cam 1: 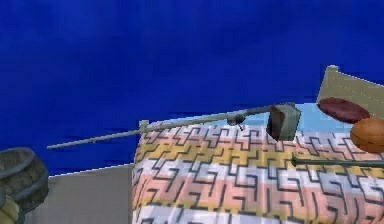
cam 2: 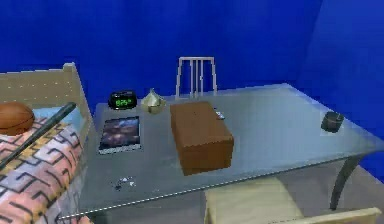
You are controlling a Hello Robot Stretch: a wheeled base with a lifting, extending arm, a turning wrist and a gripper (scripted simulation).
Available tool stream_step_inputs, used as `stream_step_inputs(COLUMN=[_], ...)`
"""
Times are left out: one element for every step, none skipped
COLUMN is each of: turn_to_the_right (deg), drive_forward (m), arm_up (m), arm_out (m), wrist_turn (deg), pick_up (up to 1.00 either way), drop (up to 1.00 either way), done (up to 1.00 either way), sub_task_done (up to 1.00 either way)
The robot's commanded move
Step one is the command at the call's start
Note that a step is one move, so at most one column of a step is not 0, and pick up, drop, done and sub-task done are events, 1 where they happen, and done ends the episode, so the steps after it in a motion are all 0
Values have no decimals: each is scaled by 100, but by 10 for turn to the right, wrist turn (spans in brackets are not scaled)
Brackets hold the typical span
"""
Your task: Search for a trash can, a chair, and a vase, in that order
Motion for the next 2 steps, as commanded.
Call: stream_step_inputs(turn_to_the_right=[450, 330], drive_forward=[0, 0], arm_up=[0, 0], arm_out=[0, 0], wrist_turn=[0, 0], pick_up=[0, 0], drop=[0, 0], done=[0, 0], sub_task_done=[0, 0])
